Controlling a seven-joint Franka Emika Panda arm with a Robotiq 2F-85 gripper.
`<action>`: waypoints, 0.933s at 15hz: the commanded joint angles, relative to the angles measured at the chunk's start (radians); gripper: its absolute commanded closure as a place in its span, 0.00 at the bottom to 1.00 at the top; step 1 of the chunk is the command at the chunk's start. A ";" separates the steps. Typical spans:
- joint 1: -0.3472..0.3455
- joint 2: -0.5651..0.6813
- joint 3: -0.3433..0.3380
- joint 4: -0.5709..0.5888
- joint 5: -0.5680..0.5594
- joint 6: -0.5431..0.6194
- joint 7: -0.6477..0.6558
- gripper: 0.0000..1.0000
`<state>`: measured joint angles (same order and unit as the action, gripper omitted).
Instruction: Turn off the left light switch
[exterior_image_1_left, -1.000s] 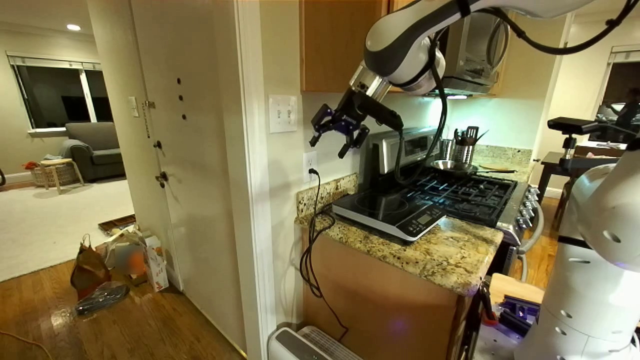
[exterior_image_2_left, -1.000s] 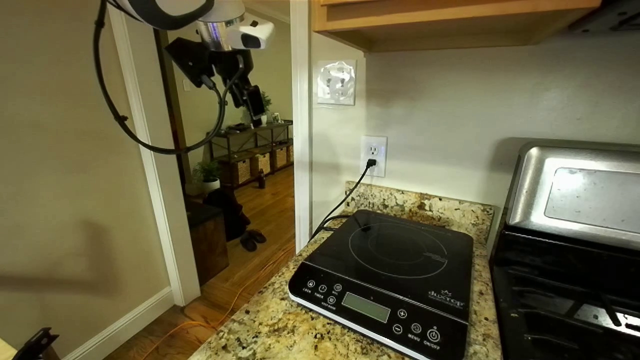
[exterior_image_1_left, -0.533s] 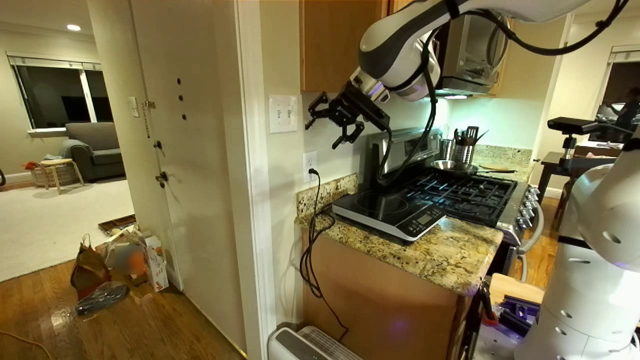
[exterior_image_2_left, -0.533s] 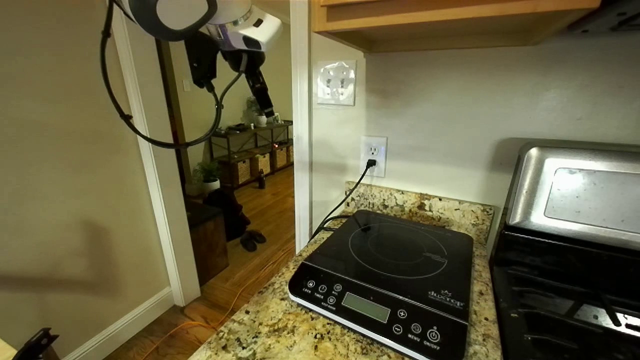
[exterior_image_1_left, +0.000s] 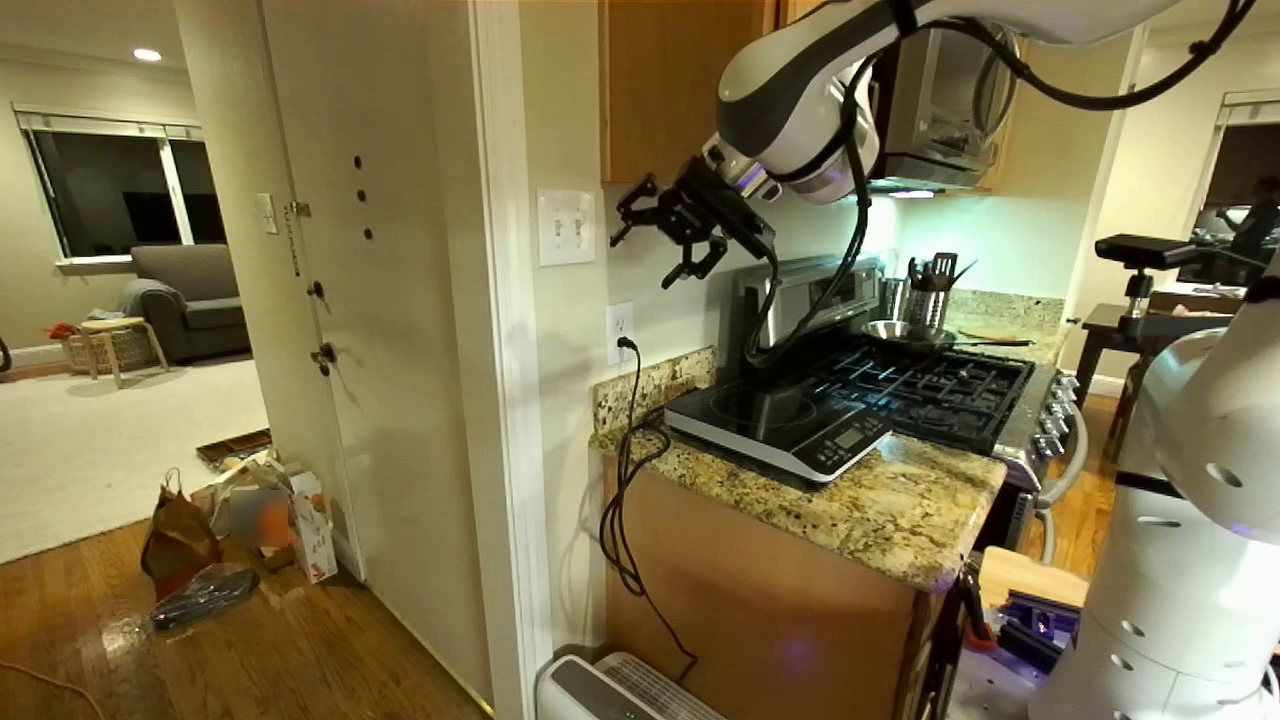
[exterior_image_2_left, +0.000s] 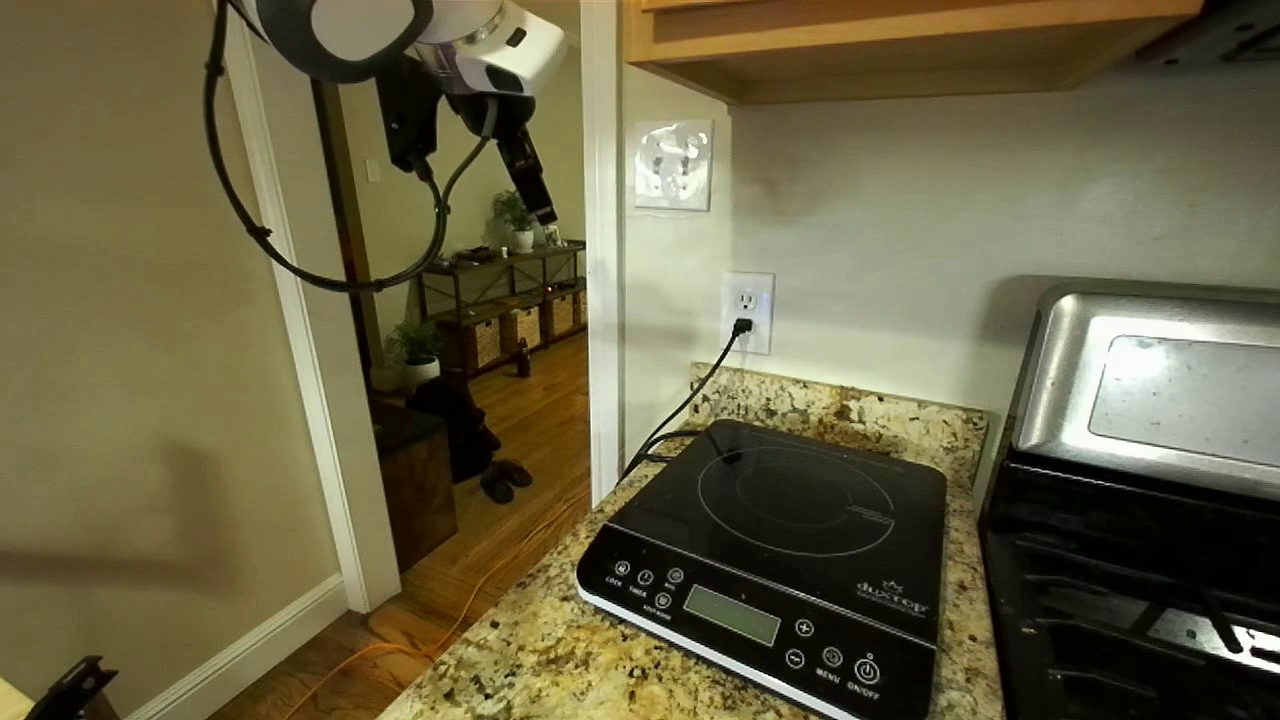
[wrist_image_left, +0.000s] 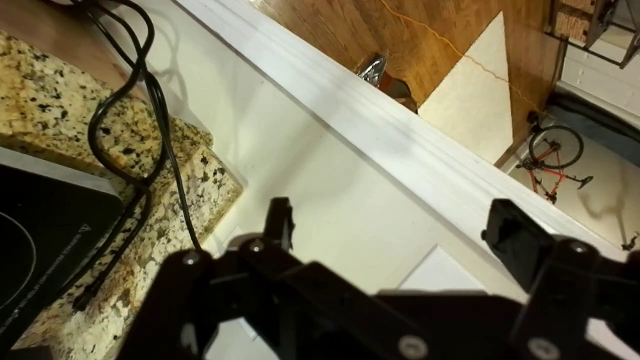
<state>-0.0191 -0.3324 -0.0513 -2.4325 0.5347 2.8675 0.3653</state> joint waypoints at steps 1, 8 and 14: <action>-0.018 0.058 0.049 0.017 0.025 0.155 0.159 0.00; -0.157 0.170 0.177 0.073 -0.001 0.355 0.495 0.00; -0.261 0.224 0.231 0.125 0.024 0.451 0.606 0.00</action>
<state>-0.2370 -0.1313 0.1473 -2.3411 0.5376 3.2834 0.9157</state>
